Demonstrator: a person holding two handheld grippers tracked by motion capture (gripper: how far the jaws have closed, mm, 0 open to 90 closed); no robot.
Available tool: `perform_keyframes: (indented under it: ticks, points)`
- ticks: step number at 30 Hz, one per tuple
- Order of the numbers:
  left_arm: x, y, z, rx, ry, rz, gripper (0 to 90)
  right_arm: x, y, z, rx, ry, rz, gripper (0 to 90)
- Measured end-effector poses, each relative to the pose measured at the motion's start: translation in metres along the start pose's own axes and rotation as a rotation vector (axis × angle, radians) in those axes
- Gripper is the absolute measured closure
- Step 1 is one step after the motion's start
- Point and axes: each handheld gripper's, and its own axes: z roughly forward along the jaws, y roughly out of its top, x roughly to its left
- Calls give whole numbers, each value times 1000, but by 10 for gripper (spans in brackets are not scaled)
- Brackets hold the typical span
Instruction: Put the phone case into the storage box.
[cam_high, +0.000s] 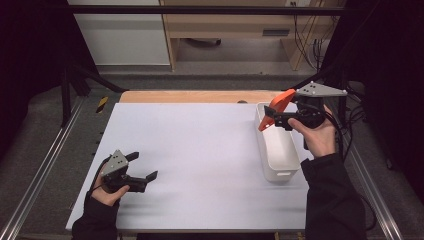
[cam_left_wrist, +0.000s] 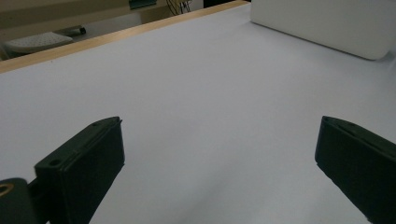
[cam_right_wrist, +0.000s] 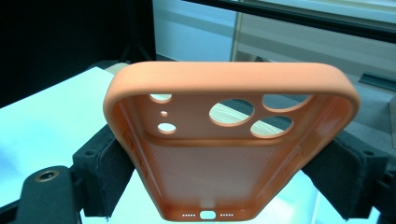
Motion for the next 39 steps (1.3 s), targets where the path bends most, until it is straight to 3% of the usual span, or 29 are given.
perform_keyframes:
  ticks: [11, 24, 39]
  points:
    - [2, -1, 1, 3, -2, -5, 7, -11, 4, 18, 28, -103, 49, 156]
    - [3, -1, 1, -2, -6, -9, 9, -27, 12, 39, 48, -182, 106, 156]
    - [2, -2, 3, 7, -12, -4, 7, -44, 9, 70, 105, -270, 159, 156]
